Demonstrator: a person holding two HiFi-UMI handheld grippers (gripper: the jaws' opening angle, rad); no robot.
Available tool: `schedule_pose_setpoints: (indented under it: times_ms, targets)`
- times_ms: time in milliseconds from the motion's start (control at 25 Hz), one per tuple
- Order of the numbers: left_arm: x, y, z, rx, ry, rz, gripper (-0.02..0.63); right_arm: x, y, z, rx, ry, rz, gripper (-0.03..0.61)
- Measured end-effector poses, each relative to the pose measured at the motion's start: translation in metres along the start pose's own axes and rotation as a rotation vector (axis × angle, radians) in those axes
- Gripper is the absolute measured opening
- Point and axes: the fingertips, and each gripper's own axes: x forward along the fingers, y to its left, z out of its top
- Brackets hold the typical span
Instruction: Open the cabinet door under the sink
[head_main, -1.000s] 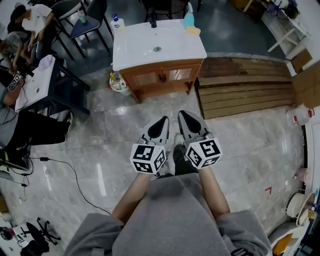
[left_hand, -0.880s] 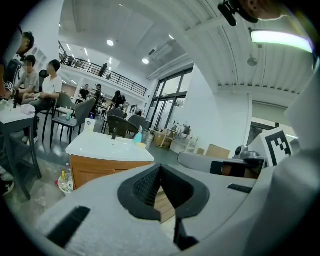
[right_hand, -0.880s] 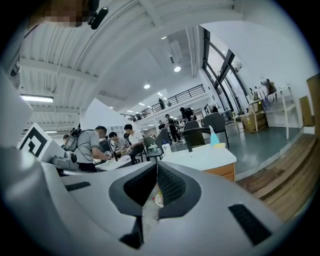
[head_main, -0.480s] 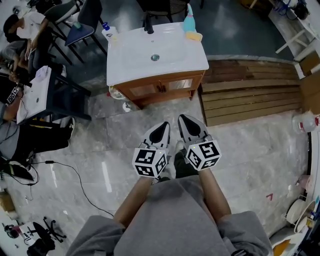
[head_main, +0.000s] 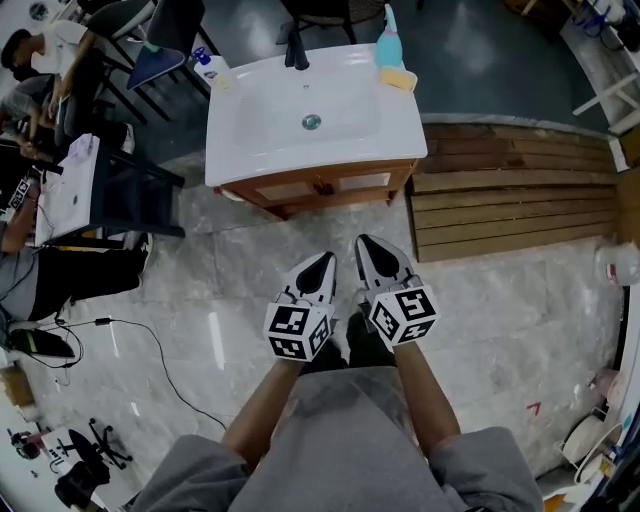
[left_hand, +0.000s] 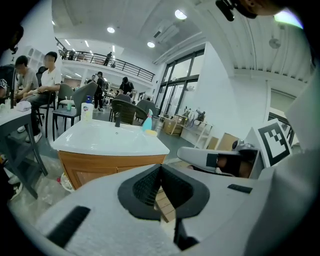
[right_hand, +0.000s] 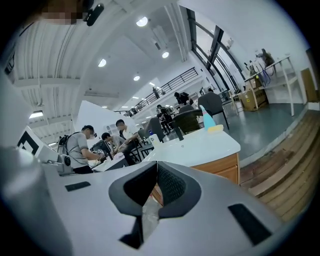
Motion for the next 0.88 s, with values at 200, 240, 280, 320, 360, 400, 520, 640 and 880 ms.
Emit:
schedule_pose_setpoints:
  times_ms: [200,240,280,320,360,400,520,640,880]
  targets:
    - [0.032,0.026,-0.009,0.003,0.018,0.035,0.009,0.03,-0.025,-0.015,0.059,0.024,-0.018,0.011]
    - [0.04,0.032,-0.012,0.005,0.023,0.039,0.009,0.036,-0.03,-0.019,0.077,0.024,-0.026,0.011]
    - [0.047,0.039,-0.015,0.007,0.029,0.042,0.009,0.043,-0.034,-0.022,0.094,0.024,-0.032,0.011]
    - [0.054,0.046,-0.017,0.007,0.034,0.045,0.009,0.051,-0.037,-0.026,0.106,0.025,-0.035,0.011]
    - [0.06,0.054,-0.019,0.007,0.038,0.047,0.009,0.058,-0.039,-0.03,0.112,0.028,-0.039,0.011]
    - [0.066,0.061,-0.02,0.007,0.042,0.049,0.009,0.066,-0.041,-0.033,0.115,0.031,-0.043,0.011]
    - [0.08,0.083,-0.026,0.006,0.053,0.052,0.009,0.086,-0.048,-0.045,0.14,0.032,-0.066,0.011]
    - [0.092,0.1,-0.033,0.006,0.063,0.05,0.009,0.1,-0.055,-0.058,0.166,0.031,-0.087,0.011]
    - [0.11,0.132,-0.048,0.007,0.092,0.031,0.009,0.127,-0.063,-0.081,0.192,0.035,-0.123,0.011]
